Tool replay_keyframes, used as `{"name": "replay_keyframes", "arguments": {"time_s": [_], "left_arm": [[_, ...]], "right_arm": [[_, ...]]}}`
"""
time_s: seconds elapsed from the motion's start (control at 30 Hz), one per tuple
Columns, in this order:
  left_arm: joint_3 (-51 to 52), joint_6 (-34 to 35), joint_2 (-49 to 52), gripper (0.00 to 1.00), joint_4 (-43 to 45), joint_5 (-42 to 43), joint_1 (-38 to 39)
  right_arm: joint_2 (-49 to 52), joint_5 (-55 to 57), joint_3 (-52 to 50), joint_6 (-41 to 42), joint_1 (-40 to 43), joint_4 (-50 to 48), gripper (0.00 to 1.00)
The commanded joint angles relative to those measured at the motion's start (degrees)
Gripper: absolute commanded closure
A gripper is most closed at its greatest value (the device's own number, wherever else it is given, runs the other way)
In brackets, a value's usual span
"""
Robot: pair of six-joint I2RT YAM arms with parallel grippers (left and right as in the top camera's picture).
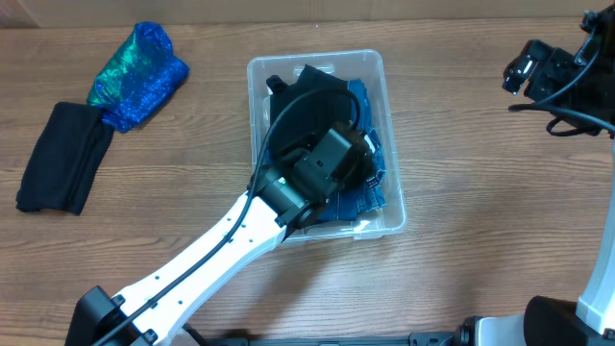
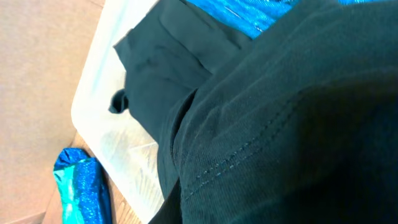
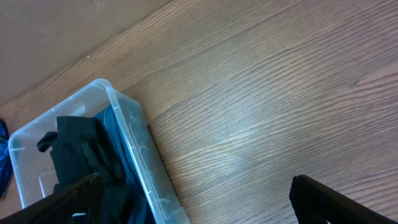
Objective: Pack container
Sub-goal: 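Release the garment and push it down into the bin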
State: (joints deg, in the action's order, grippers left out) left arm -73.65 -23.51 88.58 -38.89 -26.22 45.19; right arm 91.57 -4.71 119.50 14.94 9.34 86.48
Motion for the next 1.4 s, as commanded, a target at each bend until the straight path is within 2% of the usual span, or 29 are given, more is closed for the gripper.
{"name": "replay_keyframes", "arguments": {"time_s": [0.0, 0.13, 0.27, 0.4, 0.47, 0.53, 0.6, 0.67, 0.83, 0.97, 1.0, 1.03, 1.07, 1.1, 1.17, 1.23, 1.37], "left_arm": [[-0.4, 2.0, 3.6, 0.96, -0.2, -0.8, 0.2], [-0.4, 3.0, 5.7, 0.95, -1.6, -0.7, 0.2], [-0.4, 3.0, 5.4, 0.77, -4.7, -0.7, 1.0], [-0.4, 3.0, 3.8, 0.54, -8.5, -0.3, 2.4], [-0.4, 3.0, 2.7, 0.30, -10.1, 0.9, 3.2], [-0.4, 3.0, 1.4, 0.12, -10.3, 2.5, 4.0], [-0.4, 3.0, 0.2, 0.04, -10.3, 3.9, 4.4], [-0.4, 3.0, -1.1, 0.00, -10.6, 4.8, 4.8], [-0.9, 5.8, -7.2, 0.00, -11.3, 8.3, 5.0], [-1.0, 7.7, -10.7, 0.00, -6.4, 9.1, 4.3], [-1.0, 7.7, -10.7, 0.03, -5.4, 9.4, 3.9], [-1.0, 8.0, -10.6, 0.11, -4.5, 9.5, 3.4], [-1.0, 8.6, -10.2, 0.31, -3.6, 10.1, 2.8], [-1.0, 10.0, -9.7, 0.57, -3.0, 11.2, 2.0], [-1.0, 14.1, -8.1, 0.82, -2.1, 16.4, 0.0], [-1.0, 19.7, -5.3, 0.85, -2.3, 23.9, -3.0], [-1.0, 28.4, 1.4, 0.92, -3.5, 32.3, -7.1]], "right_arm": [[-0.9, -0.3, 0.4, -0.4, 0.1, -0.2, 0.00], [-0.9, -0.3, 0.4, -0.4, 0.1, -0.2, 0.00], [-0.9, -0.3, 0.4, -0.4, 0.1, -0.4, 0.00], [-0.9, -0.3, 0.4, -0.4, 0.1, -0.6, 0.00], [-0.9, -0.3, 0.4, -0.4, 0.1, -0.6, 0.00], [-0.9, -0.3, 0.4, -0.4, 0.1, -0.6, 0.00], [-0.9, -0.3, 0.4, -0.4, 0.1, -0.6, 0.00], [-0.9, -0.2, 0.4, -0.4, 0.1, -0.6, 0.00], [-0.9, 0.2, 0.4, -0.4, 0.1, -0.5, 0.00], [-0.9, 0.1, 0.4, -0.4, 0.1, -0.8, 0.00], [-0.9, 0.1, 0.4, -0.4, 0.1, -0.8, 0.00], [-0.9, 0.1, 0.4, -0.4, 0.1, -0.7, 0.00], [-0.9, 0.1, 0.4, -0.4, 0.1, -0.6, 0.00], [-0.9, 0.1, 0.4, -0.4, 0.1, -0.6, 0.00], [-0.9, 0.1, 0.4, -0.4, 0.1, -0.5, 0.00], [-0.9, 0.1, 0.4, -0.4, 0.1, -0.5, 0.00], [-0.9, 0.1, 0.4, -0.4, 0.1, -0.5, 0.00]]}}
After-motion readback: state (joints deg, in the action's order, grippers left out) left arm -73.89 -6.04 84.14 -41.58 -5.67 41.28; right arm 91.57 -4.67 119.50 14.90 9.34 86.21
